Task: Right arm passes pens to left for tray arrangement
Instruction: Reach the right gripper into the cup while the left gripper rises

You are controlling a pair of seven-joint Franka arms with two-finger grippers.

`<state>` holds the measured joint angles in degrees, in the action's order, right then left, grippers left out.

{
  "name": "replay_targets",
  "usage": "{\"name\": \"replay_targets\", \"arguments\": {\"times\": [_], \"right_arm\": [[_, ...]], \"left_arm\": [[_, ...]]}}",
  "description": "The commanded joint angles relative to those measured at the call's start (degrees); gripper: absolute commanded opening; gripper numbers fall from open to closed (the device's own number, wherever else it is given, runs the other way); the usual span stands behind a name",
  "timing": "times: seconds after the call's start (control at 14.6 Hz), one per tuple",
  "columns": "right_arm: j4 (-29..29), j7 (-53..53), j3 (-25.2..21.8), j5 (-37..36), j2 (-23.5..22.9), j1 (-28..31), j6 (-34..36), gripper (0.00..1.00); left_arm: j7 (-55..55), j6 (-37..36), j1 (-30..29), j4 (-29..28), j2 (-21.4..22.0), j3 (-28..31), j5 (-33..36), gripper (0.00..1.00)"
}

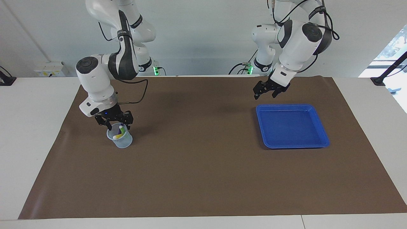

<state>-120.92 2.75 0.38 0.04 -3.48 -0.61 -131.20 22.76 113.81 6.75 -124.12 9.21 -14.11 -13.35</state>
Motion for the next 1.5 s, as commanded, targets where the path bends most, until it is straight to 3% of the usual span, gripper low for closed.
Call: {"name": "replay_targets", "arguments": {"times": [0.0,0.07,0.2,0.34,0.61,0.89,1.16,1.43], "right_arm": [[-1.6,1.7,0.7,1.4,1.3,0.3,-1.1,0.54],[-1.6,1.8,0.7,1.4,1.3,0.3,-1.1,0.48],[-1.6,3.7,0.7,1.4,1.3,0.3,-1.1,0.17],[-1.6,5.4,0.7,1.4,1.3,0.3,-1.1,0.00],[-1.0,5.3,0.7,1.4,1.5,0.3,-0.7,0.00],[-0.2,5.4,0.1,1.3,5.1,0.4,2.3,0.00],[1.9,5.3,-0.1,1.3,9.3,0.5,7.7,0.00],[8.0,3.5,0.2,2.2,9.5,0.4,16.0,0.00]], "left_arm": [[0.8,2.1,-0.1,-3.8,1.7,-2.5,-0.9,1.00],[0.8,2.2,-0.2,-3.7,1.6,-2.5,-0.8,1.00],[0.7,2.2,-0.1,-3.6,1.6,-2.5,-0.8,1.00],[0.7,2.2,-0.1,-3.6,1.6,-2.6,-0.8,1.00],[0.8,2.2,-0.1,-3.7,1.7,-2.6,-0.9,1.00],[1.1,2.2,-0.2,-3.5,1.6,-2.6,-1.1,1.00],[2.9,-0.3,-1.6,1.8,1.1,1.1,-9.7,1.00],[7.1,-4.3,-4.5,5.1,1.8,1.2,-12.7,1.00]]}}
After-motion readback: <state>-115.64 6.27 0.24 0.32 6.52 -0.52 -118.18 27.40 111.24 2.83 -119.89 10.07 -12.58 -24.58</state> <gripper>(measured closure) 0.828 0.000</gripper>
